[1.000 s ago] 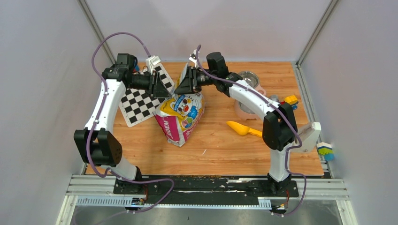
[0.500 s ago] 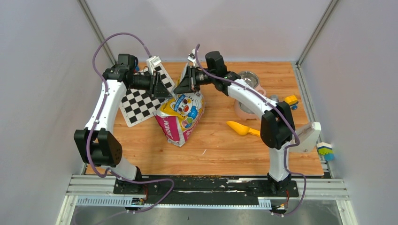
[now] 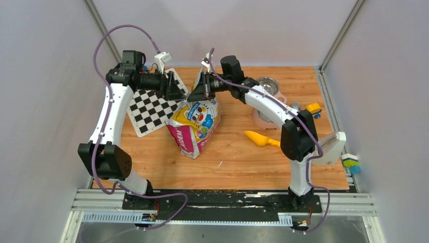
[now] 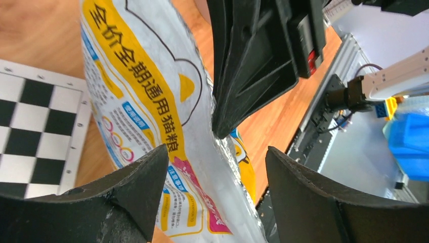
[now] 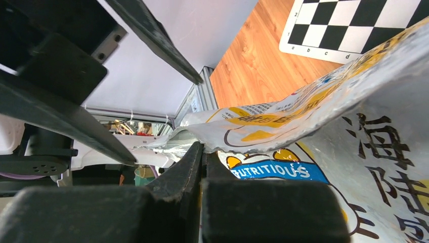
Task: Serve the pet food
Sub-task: Open the pet food bag at the center of the board.
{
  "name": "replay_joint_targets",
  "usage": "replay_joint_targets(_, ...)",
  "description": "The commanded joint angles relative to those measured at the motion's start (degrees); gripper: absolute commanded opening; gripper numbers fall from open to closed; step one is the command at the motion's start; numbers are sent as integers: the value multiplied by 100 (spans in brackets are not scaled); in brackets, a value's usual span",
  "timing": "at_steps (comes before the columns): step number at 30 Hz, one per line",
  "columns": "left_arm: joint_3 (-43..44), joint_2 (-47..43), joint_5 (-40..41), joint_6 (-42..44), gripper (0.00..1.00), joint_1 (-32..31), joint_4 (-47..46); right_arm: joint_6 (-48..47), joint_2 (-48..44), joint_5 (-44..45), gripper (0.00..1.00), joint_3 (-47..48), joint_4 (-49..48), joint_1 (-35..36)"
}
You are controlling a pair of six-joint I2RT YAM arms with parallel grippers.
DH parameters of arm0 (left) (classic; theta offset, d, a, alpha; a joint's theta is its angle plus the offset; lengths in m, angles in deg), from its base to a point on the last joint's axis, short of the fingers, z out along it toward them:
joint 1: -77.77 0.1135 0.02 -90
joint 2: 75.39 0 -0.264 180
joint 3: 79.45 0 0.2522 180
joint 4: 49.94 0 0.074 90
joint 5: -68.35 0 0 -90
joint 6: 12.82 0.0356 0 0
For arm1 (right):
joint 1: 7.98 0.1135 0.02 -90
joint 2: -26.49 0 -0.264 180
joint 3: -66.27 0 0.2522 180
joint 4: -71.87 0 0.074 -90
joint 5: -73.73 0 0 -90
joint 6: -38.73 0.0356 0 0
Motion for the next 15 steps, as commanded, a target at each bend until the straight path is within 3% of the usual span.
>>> replay_joint_targets(1,503,132,274,-114,78,-24,18,-363,-186,298,0,159,148,28)
replay_joint_targets(12,494,249,453,166,71,-359,318,-466,-260,396,0,176,248,28)
replay_joint_targets(15,507,195,615,182,64,-410,328,-488,-288,422,0,167,266,28)
